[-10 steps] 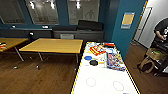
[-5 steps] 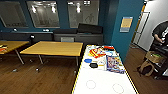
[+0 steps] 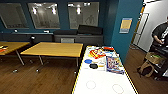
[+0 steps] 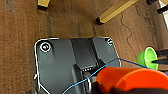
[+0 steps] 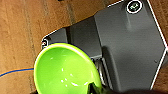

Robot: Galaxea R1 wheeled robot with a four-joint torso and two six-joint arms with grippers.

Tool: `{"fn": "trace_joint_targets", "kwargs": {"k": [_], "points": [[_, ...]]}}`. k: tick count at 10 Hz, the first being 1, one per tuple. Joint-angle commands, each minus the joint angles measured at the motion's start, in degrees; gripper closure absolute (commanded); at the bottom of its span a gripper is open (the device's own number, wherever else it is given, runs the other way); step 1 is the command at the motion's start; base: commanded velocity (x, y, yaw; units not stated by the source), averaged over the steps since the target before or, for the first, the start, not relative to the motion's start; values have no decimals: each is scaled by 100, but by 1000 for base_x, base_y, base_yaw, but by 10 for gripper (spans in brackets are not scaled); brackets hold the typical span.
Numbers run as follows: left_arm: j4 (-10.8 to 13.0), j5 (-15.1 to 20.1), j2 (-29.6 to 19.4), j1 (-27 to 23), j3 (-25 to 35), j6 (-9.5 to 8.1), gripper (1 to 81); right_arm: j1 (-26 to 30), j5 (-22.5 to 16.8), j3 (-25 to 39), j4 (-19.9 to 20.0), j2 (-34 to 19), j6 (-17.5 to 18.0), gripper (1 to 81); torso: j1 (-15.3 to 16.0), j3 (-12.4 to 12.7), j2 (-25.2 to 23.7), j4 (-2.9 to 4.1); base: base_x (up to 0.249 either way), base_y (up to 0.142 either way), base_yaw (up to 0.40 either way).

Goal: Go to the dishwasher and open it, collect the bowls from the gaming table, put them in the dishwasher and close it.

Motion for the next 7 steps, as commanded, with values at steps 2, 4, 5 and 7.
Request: {"fn": "trace_joint_targets", "kwargs": {"k": [2,4,5,7], "points": [[100,63,322,8,-534,36,811,126,-293,-205,-219,287,-14,811,0,0,0,0,-101,0,0],[126,63,480,69,-745,36,811,126,-293,-284,-245,340,-14,811,-3,2,-4,0,-125,0,0],[127,63,551,87,-842,36,811,126,-293,-293,-246,340,-14,811,-3,2,-6,0,-132,0,0],[162,72,762,105,-1105,36,811,100,-293,-372,-246,296,-14,811,-3,2,-9,0,-138,0,0]]}}
